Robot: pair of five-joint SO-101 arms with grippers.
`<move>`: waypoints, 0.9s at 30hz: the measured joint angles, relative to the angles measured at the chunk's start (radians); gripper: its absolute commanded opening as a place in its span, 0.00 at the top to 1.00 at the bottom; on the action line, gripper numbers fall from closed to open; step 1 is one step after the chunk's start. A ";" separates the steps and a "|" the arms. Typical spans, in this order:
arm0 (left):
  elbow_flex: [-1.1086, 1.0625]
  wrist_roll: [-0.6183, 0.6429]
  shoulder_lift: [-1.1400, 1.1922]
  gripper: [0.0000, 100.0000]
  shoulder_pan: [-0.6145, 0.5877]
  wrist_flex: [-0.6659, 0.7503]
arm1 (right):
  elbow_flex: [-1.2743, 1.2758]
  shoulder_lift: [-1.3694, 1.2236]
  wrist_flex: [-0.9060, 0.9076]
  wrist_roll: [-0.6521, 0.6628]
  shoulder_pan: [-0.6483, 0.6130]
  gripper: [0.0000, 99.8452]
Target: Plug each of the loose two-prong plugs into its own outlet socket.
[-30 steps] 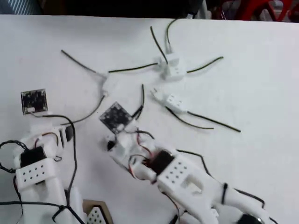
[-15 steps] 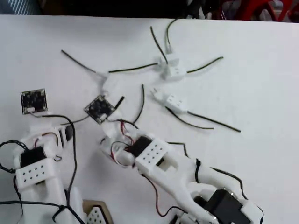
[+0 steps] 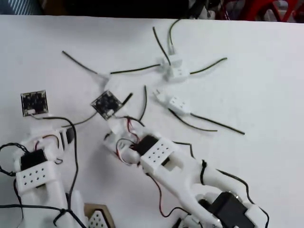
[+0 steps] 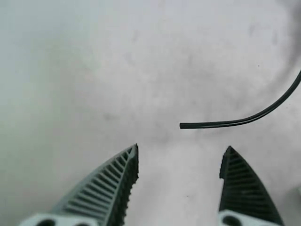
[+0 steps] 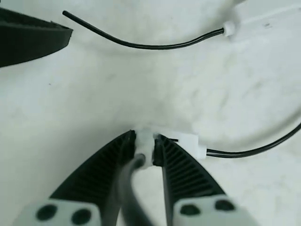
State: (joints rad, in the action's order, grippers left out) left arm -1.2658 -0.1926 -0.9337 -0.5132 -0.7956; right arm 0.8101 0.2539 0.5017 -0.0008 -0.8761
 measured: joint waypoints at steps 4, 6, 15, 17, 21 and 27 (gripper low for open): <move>0.000 0.000 0.000 0.72 0.000 0.000 | -0.005 -0.071 -0.032 -0.032 -0.002 0.98; 0.000 0.000 0.000 0.72 0.000 0.000 | -0.020 -0.104 -0.035 -0.035 -0.002 0.98; 0.000 0.000 0.000 0.72 0.000 0.000 | -0.046 -0.121 0.031 -0.038 -0.002 0.98; 0.000 0.000 0.000 0.72 0.000 0.000 | -0.051 -0.127 0.054 -0.038 0.000 0.98; 0.000 0.000 0.000 0.72 0.000 0.000 | -0.061 -0.123 0.069 -0.038 -0.002 0.98; 0.000 0.000 0.000 0.72 0.000 0.000 | -0.064 -0.126 0.072 -0.038 -0.003 0.98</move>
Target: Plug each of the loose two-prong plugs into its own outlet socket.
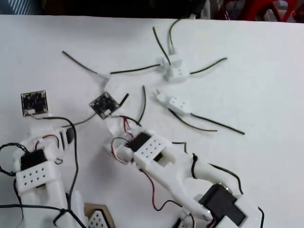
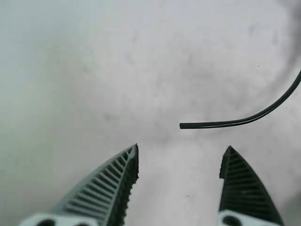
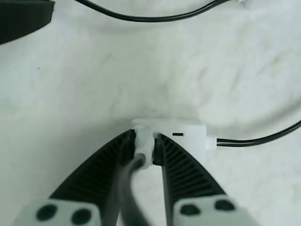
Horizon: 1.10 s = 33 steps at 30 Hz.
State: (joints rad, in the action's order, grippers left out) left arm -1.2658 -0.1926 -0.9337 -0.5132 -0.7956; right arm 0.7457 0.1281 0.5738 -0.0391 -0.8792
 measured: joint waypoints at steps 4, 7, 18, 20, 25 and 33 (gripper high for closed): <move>0.000 0.000 0.000 0.72 0.000 0.000 | -0.014 -0.040 0.000 0.025 0.000 0.98; 0.000 0.000 0.000 0.72 0.000 0.000 | -0.055 -0.080 0.035 0.043 0.000 0.98; 0.000 0.000 0.000 0.72 0.000 0.000 | -0.146 -0.183 0.103 0.184 -0.002 0.98; -0.002 0.000 0.000 0.72 0.000 0.000 | -0.150 -0.184 0.106 0.192 -0.002 0.98; -0.020 0.000 0.000 0.72 0.000 0.009 | -0.207 -0.169 0.118 0.209 0.000 0.98; -0.020 0.000 0.000 0.72 -0.002 0.009 | -0.377 -0.170 0.043 0.356 0.097 0.96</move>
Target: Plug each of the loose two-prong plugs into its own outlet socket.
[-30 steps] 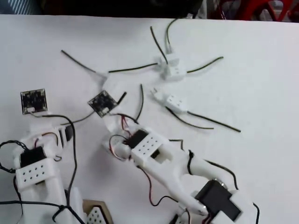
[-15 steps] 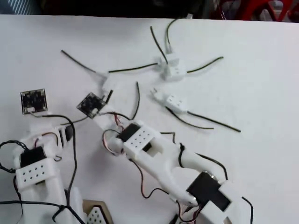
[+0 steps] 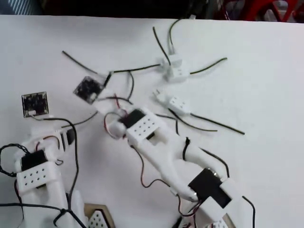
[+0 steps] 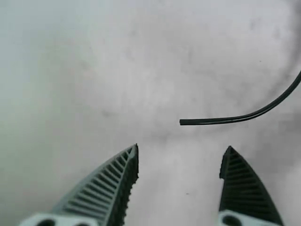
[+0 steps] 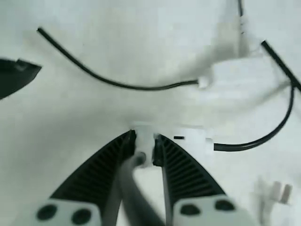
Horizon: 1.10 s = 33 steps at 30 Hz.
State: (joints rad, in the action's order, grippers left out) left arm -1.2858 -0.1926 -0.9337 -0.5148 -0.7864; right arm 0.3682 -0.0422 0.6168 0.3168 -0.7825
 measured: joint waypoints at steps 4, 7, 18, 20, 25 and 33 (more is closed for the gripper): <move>0.000 0.000 0.000 0.72 0.000 0.000 | -0.057 -0.006 -0.041 0.054 0.032 0.79; 0.000 0.000 0.000 0.72 0.000 0.000 | -0.081 -0.040 -0.051 0.061 0.066 0.73; 0.000 0.000 0.000 0.72 0.000 0.000 | -0.081 0.140 0.261 0.063 0.176 0.85; 0.000 0.000 0.000 0.72 0.000 0.000 | -0.081 0.199 0.364 0.063 0.226 0.85; 0.000 0.000 0.000 0.72 0.000 0.000 | -0.081 0.249 0.554 0.064 0.350 0.85; 0.000 0.000 0.000 0.72 0.000 0.000 | 0.114 0.198 0.502 0.071 0.451 0.85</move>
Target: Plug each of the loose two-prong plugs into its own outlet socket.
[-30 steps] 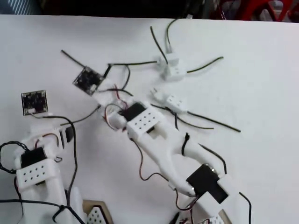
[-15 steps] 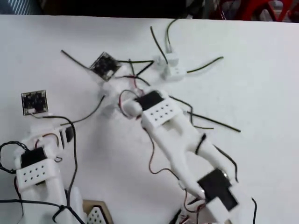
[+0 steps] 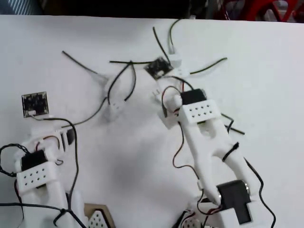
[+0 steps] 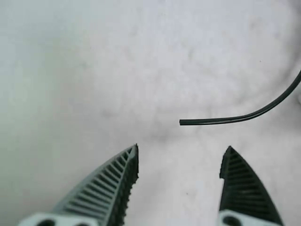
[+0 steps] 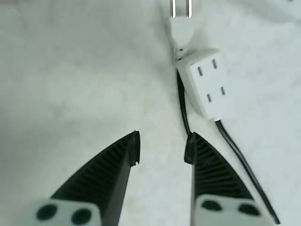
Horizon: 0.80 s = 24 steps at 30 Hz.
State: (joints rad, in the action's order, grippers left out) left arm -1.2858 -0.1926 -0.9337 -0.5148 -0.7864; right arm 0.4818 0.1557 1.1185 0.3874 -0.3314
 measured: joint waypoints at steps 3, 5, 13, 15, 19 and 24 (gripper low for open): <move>0.000 0.000 0.000 0.72 0.000 0.000 | 0.074 -0.046 -0.091 0.000 0.000 0.85; 0.000 0.000 0.000 0.72 0.000 0.000 | 0.091 -0.081 -0.150 0.011 0.005 0.85; 0.000 0.000 0.000 0.72 0.000 0.000 | 0.081 -0.253 -0.292 0.086 0.098 0.85; 0.000 0.000 0.000 0.72 0.000 0.000 | 0.060 -0.288 -0.296 0.089 0.112 0.85; 0.000 0.000 0.000 0.72 0.000 0.000 | 0.034 -0.328 -0.295 0.092 0.114 0.91; 0.000 0.000 0.000 0.72 0.000 0.000 | -0.018 -0.362 -0.226 0.094 0.118 0.98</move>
State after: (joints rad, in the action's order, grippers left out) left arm -1.2858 -0.1926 -0.9337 -0.5148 -0.7864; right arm 0.4634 -0.2064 0.8930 0.4810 -0.2133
